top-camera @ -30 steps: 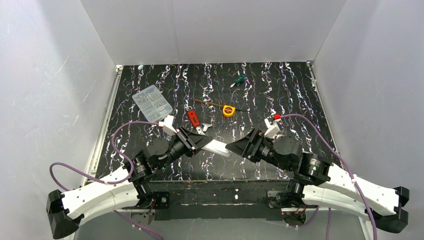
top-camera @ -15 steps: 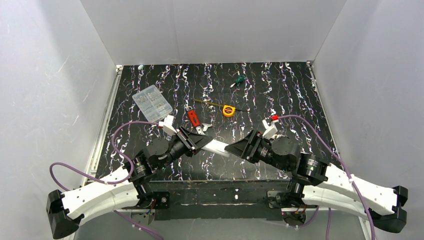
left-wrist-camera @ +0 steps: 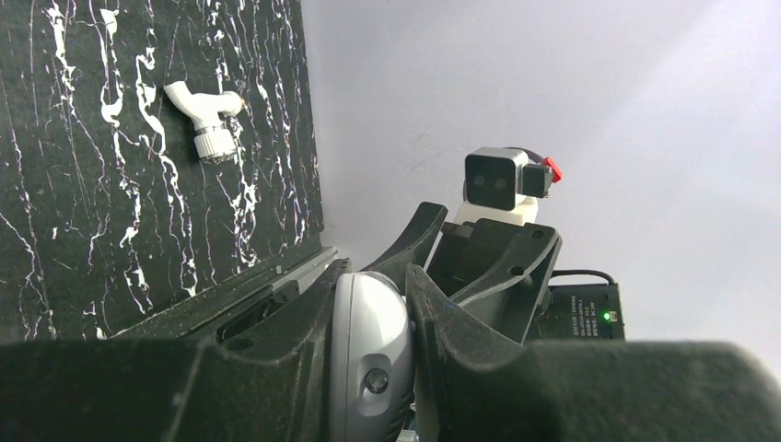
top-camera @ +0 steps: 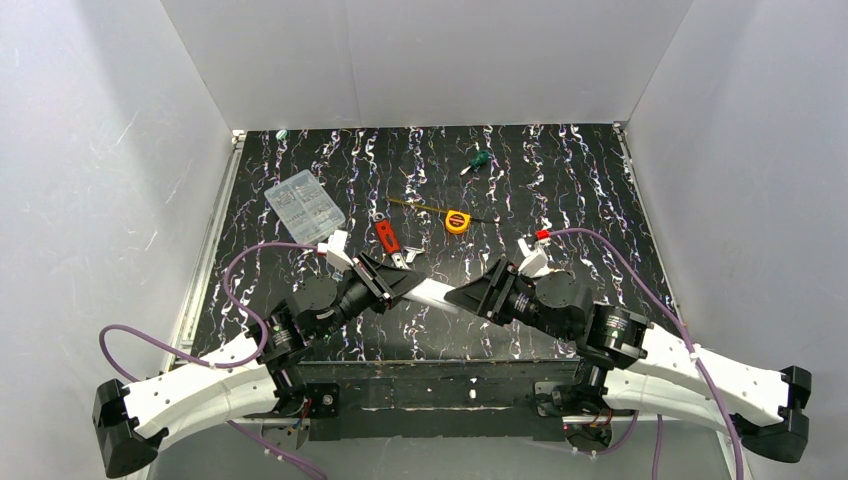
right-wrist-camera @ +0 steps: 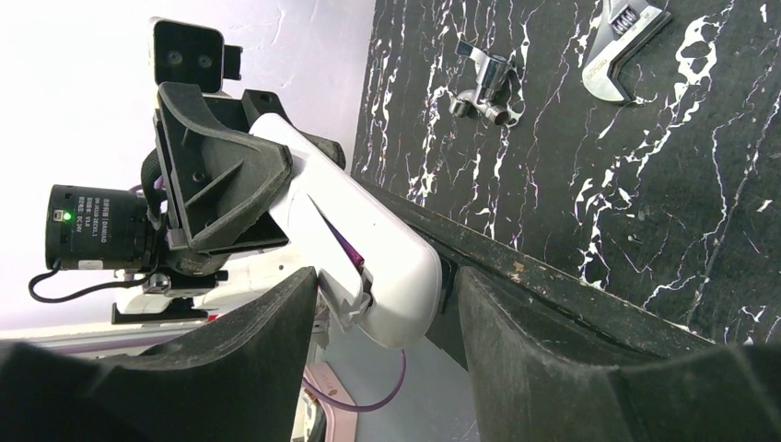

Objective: Load the batteries into the remote control

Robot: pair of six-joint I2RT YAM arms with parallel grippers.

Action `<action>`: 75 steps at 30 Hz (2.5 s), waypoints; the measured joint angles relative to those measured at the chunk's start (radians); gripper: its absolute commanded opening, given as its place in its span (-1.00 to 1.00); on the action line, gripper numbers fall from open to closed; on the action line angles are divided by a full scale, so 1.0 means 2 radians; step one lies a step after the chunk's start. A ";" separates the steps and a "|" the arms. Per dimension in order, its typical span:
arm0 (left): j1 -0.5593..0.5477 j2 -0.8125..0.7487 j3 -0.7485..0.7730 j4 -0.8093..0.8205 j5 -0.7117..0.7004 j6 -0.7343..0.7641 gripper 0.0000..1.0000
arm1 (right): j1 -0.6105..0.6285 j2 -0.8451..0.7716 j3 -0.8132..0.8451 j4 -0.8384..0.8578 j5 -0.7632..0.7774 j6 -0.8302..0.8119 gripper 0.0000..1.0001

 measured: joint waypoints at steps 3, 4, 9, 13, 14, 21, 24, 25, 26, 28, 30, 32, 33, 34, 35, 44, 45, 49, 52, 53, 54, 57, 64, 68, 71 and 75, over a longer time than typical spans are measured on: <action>0.000 0.000 0.000 0.000 0.000 0.000 -1.00 | 0.000 0.004 0.000 0.002 -0.001 0.000 0.28; 0.000 0.000 0.000 0.000 0.000 0.000 -1.00 | 0.000 0.006 0.000 0.002 -0.002 0.000 0.27; 0.000 0.000 0.000 0.000 0.000 0.000 -1.00 | 0.000 0.009 0.000 0.006 -0.002 0.000 0.26; 0.000 0.000 0.000 0.000 0.000 -0.002 -1.00 | 0.000 0.013 0.000 0.015 -0.002 0.000 0.24; 0.000 0.000 0.000 0.000 0.000 -0.002 -1.00 | 0.000 0.013 0.000 0.016 -0.002 0.000 0.23; 0.000 0.004 0.000 0.007 0.000 -0.003 -1.00 | 0.000 0.020 0.000 0.027 -0.002 0.001 0.11; 0.000 0.004 0.000 0.009 -0.002 -0.004 -1.00 | -0.001 0.020 0.000 0.028 -0.001 0.001 0.02; 0.000 0.003 0.000 0.010 -0.002 -0.004 -1.00 | -0.001 0.020 0.000 0.028 -0.001 0.002 -0.01; 0.000 0.003 0.000 0.010 -0.003 -0.005 -1.00 | -0.001 0.019 0.000 0.028 -0.001 0.003 -0.04; 0.001 0.003 0.000 0.011 -0.003 -0.006 -1.00 | -0.001 0.018 0.000 0.029 -0.001 0.005 -0.08; 0.001 0.003 0.000 0.012 -0.003 -0.006 -1.00 | -0.002 0.018 0.000 0.030 -0.001 0.005 -0.13; 0.001 0.003 0.000 0.012 -0.003 -0.006 -1.00 | -0.002 0.018 0.000 0.030 -0.001 0.005 -0.15; 0.001 0.003 0.000 0.013 -0.003 -0.006 -1.00 | -0.003 0.018 0.000 0.031 -0.001 0.005 -0.16; 0.002 0.003 0.000 0.013 -0.003 -0.007 -1.00 | -0.003 0.018 0.000 0.031 -0.001 0.005 -0.18; 0.002 0.003 0.000 0.014 -0.004 -0.007 -1.00 | -0.003 0.018 0.000 0.031 -0.001 0.005 -0.22; 0.002 0.003 0.000 0.018 -0.004 -0.008 -1.00 | -0.003 0.013 -0.001 0.033 0.001 0.005 -0.60; 0.002 0.003 0.000 0.019 -0.004 -0.008 -1.00 | -0.003 0.010 -0.004 0.038 0.001 0.005 -0.64; 0.002 0.004 0.000 0.021 -0.004 -0.007 -1.00 | -0.003 0.000 -0.018 0.054 0.002 0.005 -0.74; 0.002 0.005 0.000 0.023 -0.004 -0.007 -1.00 | -0.003 -0.007 -0.026 0.065 0.004 0.005 -0.86; 0.002 0.005 0.000 0.024 -0.004 -0.007 -1.00 | -0.003 -0.009 -0.029 0.069 0.005 0.005 -0.87; 0.002 0.006 0.000 0.027 -0.004 -0.007 -1.00 | -0.003 -0.011 -0.032 0.072 0.005 0.004 -0.88; 0.002 0.011 0.000 0.038 -0.004 -0.007 -1.00 | -0.003 -0.018 -0.041 0.089 0.008 0.002 -0.65; 0.003 0.034 0.000 0.082 -0.010 -0.010 -1.00 | -0.007 -0.031 -0.062 0.132 0.020 -0.003 -0.28; 0.005 0.043 0.000 0.100 -0.010 -0.011 -1.00 | -0.007 -0.038 -0.075 0.156 0.023 -0.002 -0.17; 0.005 0.045 0.000 0.108 -0.007 -0.013 -1.00 | -0.007 -0.047 -0.084 0.171 0.023 0.001 -0.08; 0.004 0.047 0.000 0.114 -0.001 -0.015 -1.00 | -0.007 -0.050 -0.090 0.185 0.018 0.004 0.07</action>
